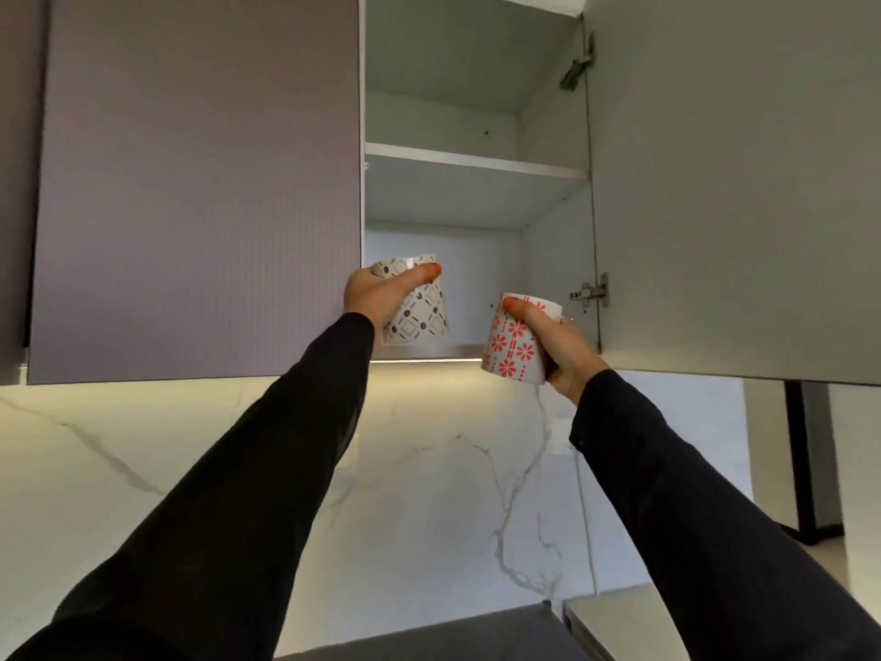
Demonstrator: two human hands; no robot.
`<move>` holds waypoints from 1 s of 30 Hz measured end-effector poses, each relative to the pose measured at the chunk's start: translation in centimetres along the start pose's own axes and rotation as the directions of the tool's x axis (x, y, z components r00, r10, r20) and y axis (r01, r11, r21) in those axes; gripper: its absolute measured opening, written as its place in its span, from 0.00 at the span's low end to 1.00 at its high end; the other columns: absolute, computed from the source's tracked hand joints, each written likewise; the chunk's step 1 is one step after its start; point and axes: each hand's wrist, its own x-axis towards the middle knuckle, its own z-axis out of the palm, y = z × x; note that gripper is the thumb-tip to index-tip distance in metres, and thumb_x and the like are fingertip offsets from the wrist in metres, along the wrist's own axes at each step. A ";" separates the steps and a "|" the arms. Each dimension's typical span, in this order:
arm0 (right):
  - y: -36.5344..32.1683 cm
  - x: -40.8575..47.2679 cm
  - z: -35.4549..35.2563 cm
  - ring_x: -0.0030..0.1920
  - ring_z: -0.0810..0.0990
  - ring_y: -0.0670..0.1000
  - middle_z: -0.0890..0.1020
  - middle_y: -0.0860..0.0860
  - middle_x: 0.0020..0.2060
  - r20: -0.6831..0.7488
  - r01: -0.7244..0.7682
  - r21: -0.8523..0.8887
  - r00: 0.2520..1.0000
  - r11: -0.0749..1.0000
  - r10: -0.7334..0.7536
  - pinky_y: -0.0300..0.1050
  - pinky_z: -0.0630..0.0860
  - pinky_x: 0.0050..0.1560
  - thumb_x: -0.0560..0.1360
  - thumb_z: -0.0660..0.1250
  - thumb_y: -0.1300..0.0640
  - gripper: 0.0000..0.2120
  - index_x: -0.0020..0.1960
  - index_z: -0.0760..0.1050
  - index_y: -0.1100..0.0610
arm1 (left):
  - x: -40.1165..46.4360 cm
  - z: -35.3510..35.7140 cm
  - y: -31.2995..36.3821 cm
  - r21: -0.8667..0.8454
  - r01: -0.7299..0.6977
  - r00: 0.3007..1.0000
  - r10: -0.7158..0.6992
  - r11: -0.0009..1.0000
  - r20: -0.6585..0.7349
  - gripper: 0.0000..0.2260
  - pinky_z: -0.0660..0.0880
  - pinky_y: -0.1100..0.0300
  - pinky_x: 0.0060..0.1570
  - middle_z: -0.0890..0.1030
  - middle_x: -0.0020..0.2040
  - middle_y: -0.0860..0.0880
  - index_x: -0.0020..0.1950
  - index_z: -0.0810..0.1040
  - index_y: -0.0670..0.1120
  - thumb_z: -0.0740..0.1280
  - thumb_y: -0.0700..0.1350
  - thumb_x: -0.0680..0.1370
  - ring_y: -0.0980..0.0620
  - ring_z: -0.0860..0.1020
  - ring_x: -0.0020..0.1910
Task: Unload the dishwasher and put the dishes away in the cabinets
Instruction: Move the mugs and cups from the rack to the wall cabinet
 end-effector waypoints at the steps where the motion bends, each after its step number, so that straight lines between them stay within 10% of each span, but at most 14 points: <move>1: -0.1 1.1 0.2 0.45 0.84 0.53 0.85 0.54 0.48 -0.029 0.012 -0.004 1.000 1.000 -0.012 0.46 0.79 0.39 0.69 0.74 0.47 0.19 0.54 0.78 0.57 | 0.8 0.2 0.0 0.007 -0.012 1.000 0.012 1.000 -0.010 0.18 0.82 0.56 0.41 0.85 0.44 0.45 0.47 0.80 0.44 0.79 0.51 0.64 0.47 0.84 0.42; 14: 0.7 13.6 1.4 0.35 0.82 0.48 0.83 0.52 0.40 -0.128 0.171 0.001 0.977 0.985 -0.169 0.38 0.77 0.30 0.67 0.76 0.47 0.15 0.44 0.75 0.55 | 10.1 3.4 -3.6 0.194 -0.129 0.983 0.151 0.972 -0.102 0.16 0.81 0.57 0.39 0.84 0.42 0.46 0.42 0.79 0.46 0.78 0.54 0.64 0.49 0.84 0.40; 30: 7.3 22.8 3.8 0.42 0.85 0.55 0.85 0.56 0.43 -0.015 0.109 -0.124 0.994 0.986 -0.112 0.55 0.82 0.48 0.60 0.78 0.39 0.32 0.52 0.77 0.60 | 16.1 4.8 -10.5 0.371 -0.051 0.971 0.133 0.927 -0.198 0.12 0.79 0.58 0.40 0.80 0.34 0.49 0.34 0.76 0.47 0.73 0.51 0.72 0.50 0.80 0.35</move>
